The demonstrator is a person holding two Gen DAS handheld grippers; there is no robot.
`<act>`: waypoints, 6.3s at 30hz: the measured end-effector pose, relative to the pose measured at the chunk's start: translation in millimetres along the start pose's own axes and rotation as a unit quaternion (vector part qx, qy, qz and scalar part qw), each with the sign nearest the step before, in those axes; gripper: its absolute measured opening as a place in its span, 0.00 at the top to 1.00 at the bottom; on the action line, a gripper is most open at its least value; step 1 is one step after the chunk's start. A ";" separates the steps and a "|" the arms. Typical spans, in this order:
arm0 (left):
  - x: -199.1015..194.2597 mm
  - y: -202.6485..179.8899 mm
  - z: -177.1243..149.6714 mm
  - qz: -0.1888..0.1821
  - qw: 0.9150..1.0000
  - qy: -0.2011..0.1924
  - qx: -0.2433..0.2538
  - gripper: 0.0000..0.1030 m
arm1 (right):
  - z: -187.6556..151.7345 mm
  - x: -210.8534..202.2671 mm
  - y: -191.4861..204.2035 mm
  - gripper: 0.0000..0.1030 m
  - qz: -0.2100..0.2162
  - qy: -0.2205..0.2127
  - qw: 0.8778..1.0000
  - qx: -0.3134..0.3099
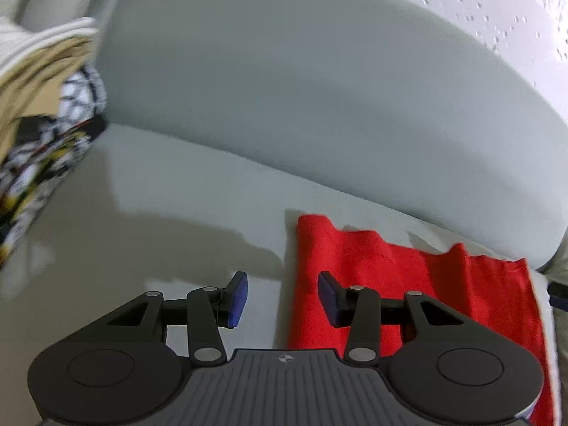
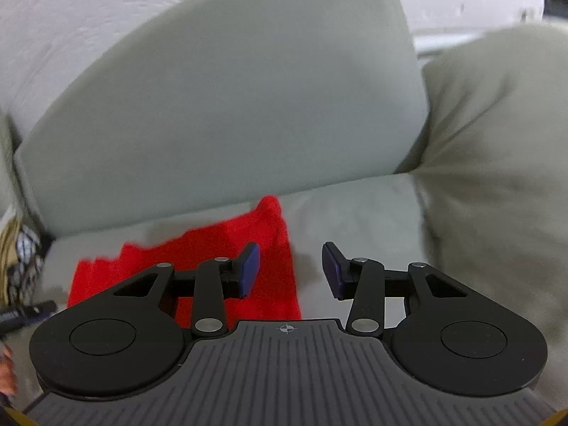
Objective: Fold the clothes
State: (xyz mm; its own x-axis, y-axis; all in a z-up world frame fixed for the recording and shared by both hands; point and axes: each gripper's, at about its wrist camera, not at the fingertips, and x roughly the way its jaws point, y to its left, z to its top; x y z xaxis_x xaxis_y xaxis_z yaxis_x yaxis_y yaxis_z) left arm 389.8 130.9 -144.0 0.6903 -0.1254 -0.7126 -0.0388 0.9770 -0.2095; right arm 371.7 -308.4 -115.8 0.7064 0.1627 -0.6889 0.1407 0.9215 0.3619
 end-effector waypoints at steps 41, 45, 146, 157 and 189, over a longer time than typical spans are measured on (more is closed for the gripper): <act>-206.2 -26.0 -117.7 0.049 0.988 0.099 0.105 0.63 | -81.6 -201.9 1.2 0.52 -0.080 -0.041 0.996 -0.030; -188.5 -56.1 -161.8 0.031 0.989 0.063 0.132 0.75 | -130.7 -167.9 21.2 0.78 0.044 0.050 0.997 -0.031; -194.7 354.5 -163.8 0.042 0.904 -0.123 -0.408 0.72 | -250.6 -333.5 162.4 0.27 0.174 0.006 0.983 0.054; -255.4 276.6 -109.7 0.167 0.951 -0.154 -0.208 0.96 | -253.4 -351.1 157.8 0.27 0.181 -0.012 0.983 0.026; -264.2 -278.7 -281.7 0.083 0.919 -0.195 0.333 0.96 | -302.0 -389.7 -55.6 0.27 0.114 -0.054 0.966 0.226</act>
State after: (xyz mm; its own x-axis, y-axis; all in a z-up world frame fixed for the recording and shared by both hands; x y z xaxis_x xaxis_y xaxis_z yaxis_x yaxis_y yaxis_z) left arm 14.7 -156.9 -86.0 0.9261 -0.0197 -0.3768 0.1934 0.8824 0.4290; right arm -120.9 -316.6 -57.2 0.8202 0.2830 -0.4972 0.2437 0.6135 0.7512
